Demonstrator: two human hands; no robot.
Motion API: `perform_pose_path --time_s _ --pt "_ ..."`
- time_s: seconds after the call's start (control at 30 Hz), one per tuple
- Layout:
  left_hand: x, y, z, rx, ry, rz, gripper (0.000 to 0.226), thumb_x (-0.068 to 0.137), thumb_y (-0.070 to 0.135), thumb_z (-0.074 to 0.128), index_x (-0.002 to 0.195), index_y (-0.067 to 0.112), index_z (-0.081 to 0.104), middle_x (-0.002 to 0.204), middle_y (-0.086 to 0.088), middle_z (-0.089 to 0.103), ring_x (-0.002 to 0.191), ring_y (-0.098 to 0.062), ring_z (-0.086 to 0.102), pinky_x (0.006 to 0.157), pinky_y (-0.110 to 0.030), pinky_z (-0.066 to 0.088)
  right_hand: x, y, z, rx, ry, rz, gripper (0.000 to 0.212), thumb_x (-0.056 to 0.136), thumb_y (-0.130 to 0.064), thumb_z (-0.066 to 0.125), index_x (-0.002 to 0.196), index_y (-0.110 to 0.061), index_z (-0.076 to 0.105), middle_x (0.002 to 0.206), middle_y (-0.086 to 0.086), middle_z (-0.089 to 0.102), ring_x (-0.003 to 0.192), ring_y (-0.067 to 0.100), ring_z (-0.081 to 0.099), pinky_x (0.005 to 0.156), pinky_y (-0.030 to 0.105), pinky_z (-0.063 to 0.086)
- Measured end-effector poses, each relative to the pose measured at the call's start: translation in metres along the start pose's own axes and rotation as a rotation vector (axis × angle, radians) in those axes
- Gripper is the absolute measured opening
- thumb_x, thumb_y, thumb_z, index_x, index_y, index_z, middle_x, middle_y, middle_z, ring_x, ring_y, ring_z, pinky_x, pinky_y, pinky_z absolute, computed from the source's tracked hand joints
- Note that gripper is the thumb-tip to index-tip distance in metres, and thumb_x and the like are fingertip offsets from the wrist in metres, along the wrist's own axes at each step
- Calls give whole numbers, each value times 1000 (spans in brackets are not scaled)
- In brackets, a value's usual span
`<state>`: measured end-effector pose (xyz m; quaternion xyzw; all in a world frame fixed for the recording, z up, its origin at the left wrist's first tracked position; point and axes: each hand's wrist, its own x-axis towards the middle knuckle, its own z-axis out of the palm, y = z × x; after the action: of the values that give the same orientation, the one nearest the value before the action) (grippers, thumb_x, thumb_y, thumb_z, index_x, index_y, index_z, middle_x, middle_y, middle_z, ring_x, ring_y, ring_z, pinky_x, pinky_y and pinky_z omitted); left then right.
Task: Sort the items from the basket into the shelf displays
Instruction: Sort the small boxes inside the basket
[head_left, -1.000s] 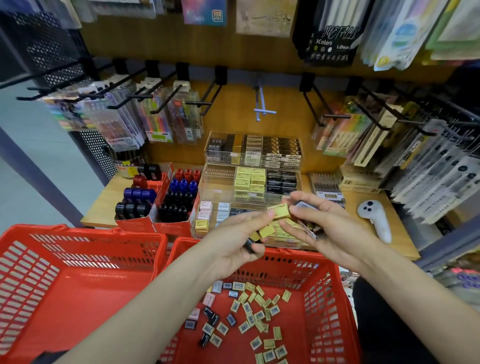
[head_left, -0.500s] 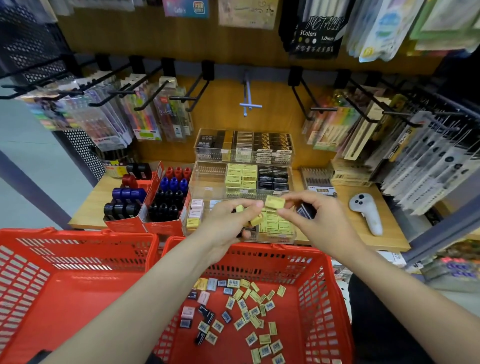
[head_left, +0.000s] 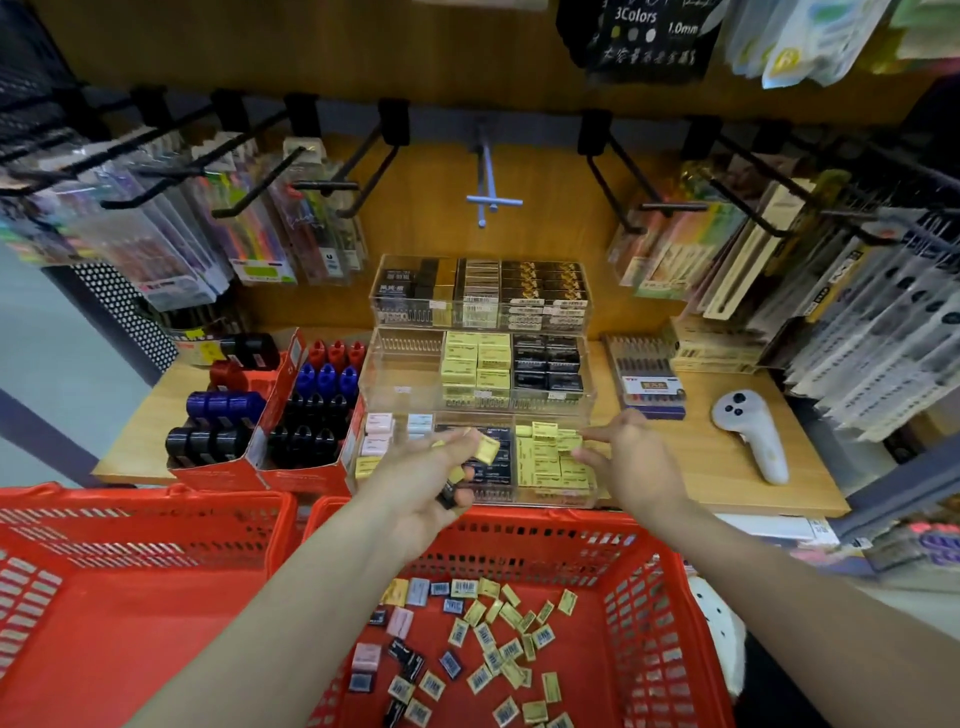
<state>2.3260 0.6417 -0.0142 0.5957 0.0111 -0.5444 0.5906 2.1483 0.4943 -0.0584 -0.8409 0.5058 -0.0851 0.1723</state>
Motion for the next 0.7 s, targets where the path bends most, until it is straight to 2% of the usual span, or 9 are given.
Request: perform_pose_path --time_s 0.17,0.3,0.4,0.5,0.6,0.7 --pt "1 -1 1 13 -11 -10 26 78 14 80 102 12 73 99 -9 62 78 -15 52 43 -20 42 9 1 13 -110 20 0 34 92 -35 65 123 -23 67 121 5 52 105 24 59 84 32 52" --pt "-4 -3 2 20 -39 -15 26 81 13 78 106 11 71 91 -7 62 71 -13 51 44 -20 41 11 4 16 -225 5 -82 31 96 -35 59 122 -20 65 119 5 49 110 24 55 84 36 53" --pt "-8 -3 2 31 -56 -22 26 81 13 78 106 12 71 87 -6 62 65 -11 51 46 -20 41 14 2 15 -361 -23 -120 33 96 -39 57 118 -16 66 125 6 50 115 26 54 87 37 55" --pt "-10 -3 0 34 -60 -19 26 81 14 79 105 12 72 87 -5 62 64 -11 52 46 -20 41 16 -3 16 -516 -1 -171 33 94 -38 61 115 -14 67 139 10 46 122 29 52 85 35 55" --pt "-11 -2 -1 34 -69 -17 27 80 14 79 106 12 72 87 -6 63 62 -10 53 46 -20 41 19 -1 19 -468 2 -180 41 92 -39 64 126 -16 61 144 8 43 125 29 50 89 36 54" --pt "-12 -2 -1 30 -59 -18 25 80 13 80 104 11 73 83 -6 63 58 -9 54 46 -20 42 20 4 22 -404 27 -179 34 94 -38 61 121 -18 66 132 4 51 120 26 51 89 35 53"
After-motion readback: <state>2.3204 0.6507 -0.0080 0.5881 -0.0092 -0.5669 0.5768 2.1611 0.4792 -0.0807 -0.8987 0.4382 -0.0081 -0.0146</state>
